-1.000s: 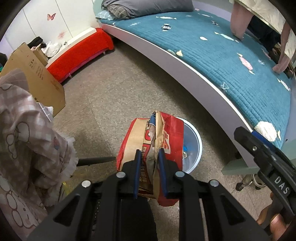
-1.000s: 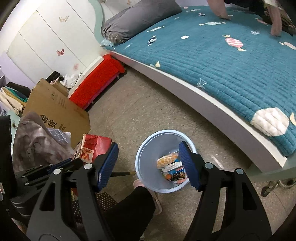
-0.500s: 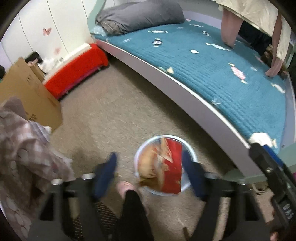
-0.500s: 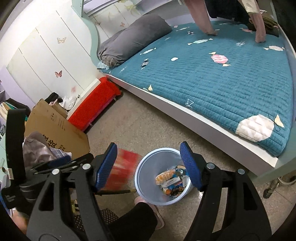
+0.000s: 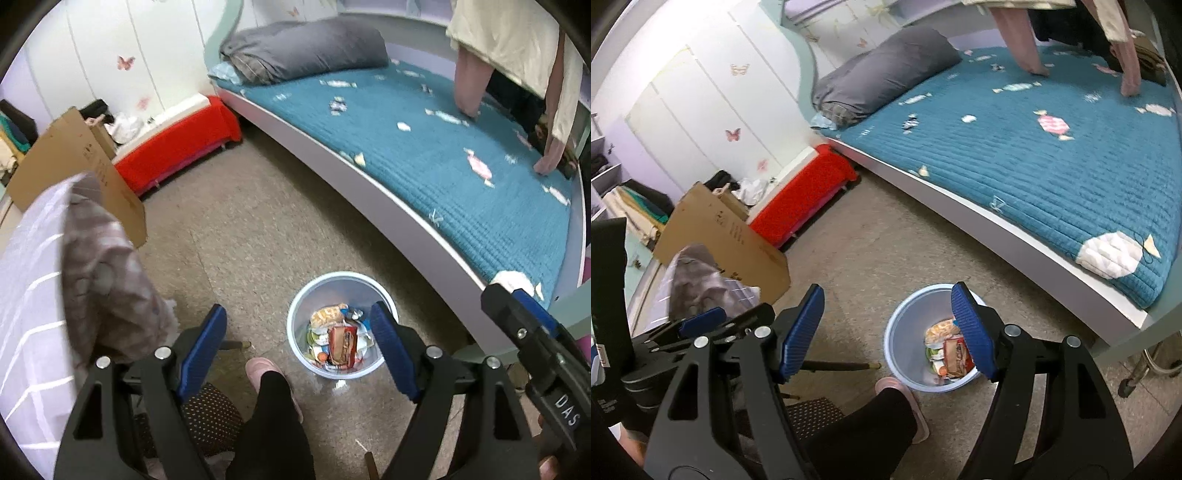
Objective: Collect trash
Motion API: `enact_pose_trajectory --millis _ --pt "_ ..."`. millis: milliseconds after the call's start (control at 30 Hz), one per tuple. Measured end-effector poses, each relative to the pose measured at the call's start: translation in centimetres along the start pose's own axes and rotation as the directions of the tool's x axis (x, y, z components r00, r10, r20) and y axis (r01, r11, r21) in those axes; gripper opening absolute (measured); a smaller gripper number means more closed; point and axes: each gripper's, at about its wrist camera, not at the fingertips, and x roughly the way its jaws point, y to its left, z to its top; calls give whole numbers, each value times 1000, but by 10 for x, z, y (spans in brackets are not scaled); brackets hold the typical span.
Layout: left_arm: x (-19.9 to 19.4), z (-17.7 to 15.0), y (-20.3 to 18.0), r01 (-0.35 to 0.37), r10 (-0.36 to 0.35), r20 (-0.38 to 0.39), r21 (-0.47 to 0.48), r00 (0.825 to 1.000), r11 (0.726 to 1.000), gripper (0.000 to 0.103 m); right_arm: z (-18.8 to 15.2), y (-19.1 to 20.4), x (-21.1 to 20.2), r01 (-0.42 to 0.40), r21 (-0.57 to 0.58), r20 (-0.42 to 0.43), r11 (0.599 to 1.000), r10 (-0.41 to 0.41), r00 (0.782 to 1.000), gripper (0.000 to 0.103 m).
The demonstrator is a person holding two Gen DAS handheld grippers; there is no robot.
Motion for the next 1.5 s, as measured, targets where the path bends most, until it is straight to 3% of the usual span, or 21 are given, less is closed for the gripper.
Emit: enact_pose_trajectory --millis 167,367,467,767,967,1067,1233,1500 --pt "-53 -9 17 9 -6 97 -35 995 999 80 -1 26 -27 -36 -54 19 998 37 999 73" --pt "-122 -25 39 -71 83 222 -60 971 996 84 -3 64 -72 -69 -157 72 985 81 994 75" --pt "-160 -38 52 -121 142 284 -91 948 989 86 -6 82 -95 -85 -211 98 974 107 989 76" --pt "-261 -82 87 -165 225 388 -182 894 969 93 -25 130 -174 -163 -335 148 928 223 964 81" --pt "-329 -113 94 -162 265 486 -244 833 956 96 -38 155 -236 -133 -446 246 885 264 933 89" --pt "-352 -125 91 -168 285 523 -259 804 951 97 -42 160 -255 -106 -479 286 872 269 920 90" --pt "-372 -142 85 -165 304 556 -286 773 944 98 -54 162 -280 -82 -524 334 848 293 896 92" --pt "-383 -155 75 -174 312 565 -284 764 943 98 -64 156 -295 -54 -535 363 843 288 886 93"
